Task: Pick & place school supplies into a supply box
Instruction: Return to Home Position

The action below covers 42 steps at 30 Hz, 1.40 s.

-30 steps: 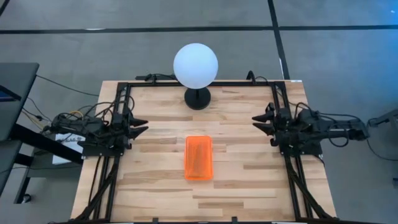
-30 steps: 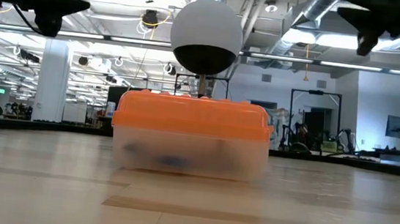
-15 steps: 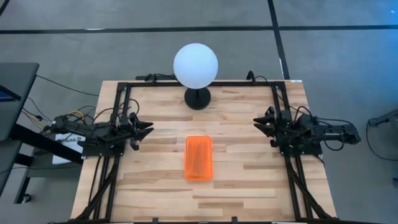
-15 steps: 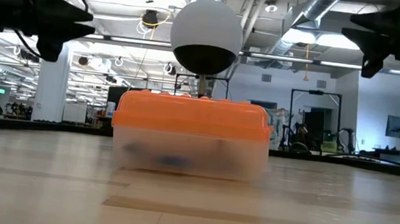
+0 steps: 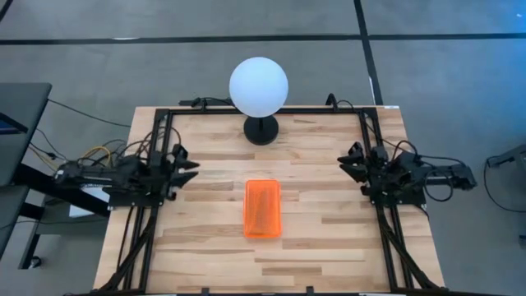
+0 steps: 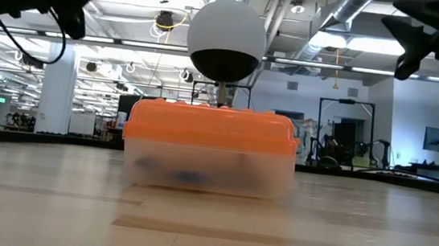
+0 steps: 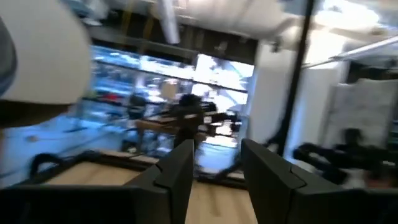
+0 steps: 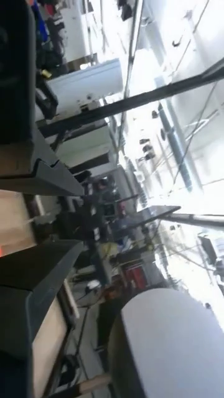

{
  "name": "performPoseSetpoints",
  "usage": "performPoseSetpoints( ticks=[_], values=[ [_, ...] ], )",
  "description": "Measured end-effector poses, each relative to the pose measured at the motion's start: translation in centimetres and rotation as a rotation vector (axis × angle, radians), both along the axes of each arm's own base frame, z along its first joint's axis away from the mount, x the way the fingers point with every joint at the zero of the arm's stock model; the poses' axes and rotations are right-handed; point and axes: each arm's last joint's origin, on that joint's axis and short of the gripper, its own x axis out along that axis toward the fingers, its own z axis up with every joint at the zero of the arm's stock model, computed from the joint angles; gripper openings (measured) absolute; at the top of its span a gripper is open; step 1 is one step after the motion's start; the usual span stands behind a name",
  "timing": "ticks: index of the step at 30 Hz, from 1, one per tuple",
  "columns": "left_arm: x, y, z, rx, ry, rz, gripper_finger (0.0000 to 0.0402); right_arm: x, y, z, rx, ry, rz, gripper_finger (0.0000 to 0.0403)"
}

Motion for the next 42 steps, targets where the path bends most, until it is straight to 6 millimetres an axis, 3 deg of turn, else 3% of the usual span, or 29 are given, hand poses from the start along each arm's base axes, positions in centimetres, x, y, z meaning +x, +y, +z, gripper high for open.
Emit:
performPoseSetpoints(
  ticks=[5, 9, 16, 22, 29, 32, 42],
  values=[
    [0.6, 0.8, -0.2, -0.014, 0.031, 0.112, 0.0129, 0.3, 0.6, -0.2, 0.011, 0.027, 0.011, 0.0118],
    [0.7, 1.2, -0.8, -0.002, 0.092, 0.046, 0.0129, 0.3, 0.8, -0.6, 0.038, 0.076, -0.051, 0.0118],
    [1.0, 1.7, -2.6, -0.196, 0.272, 0.079, 0.0129, 0.4, 1.0, -1.2, 0.092, 0.14, -0.096, 0.0118],
    [1.0, 1.9, -3.2, -0.33, 0.313, 0.132, 0.0129, 0.6, 1.2, -2.9, 0.291, 0.289, -0.053, 0.0118],
    [0.9, 2.2, -3.2, -0.385, 0.295, 0.203, 0.0129, 0.8, 0.9, -3.2, 0.346, 0.311, -0.077, 0.0118],
    [0.9, 2.2, -3.0, -0.323, 0.283, 0.214, 0.0129, 0.8, 0.8, -3.2, 0.306, 0.315, -0.095, 0.0118],
    [1.0, 1.6, -2.7, 0.184, 0.301, 0.201, 0.0129, 0.8, 1.0, -3.2, -0.102, 0.355, -0.128, 0.0118]
  ],
)
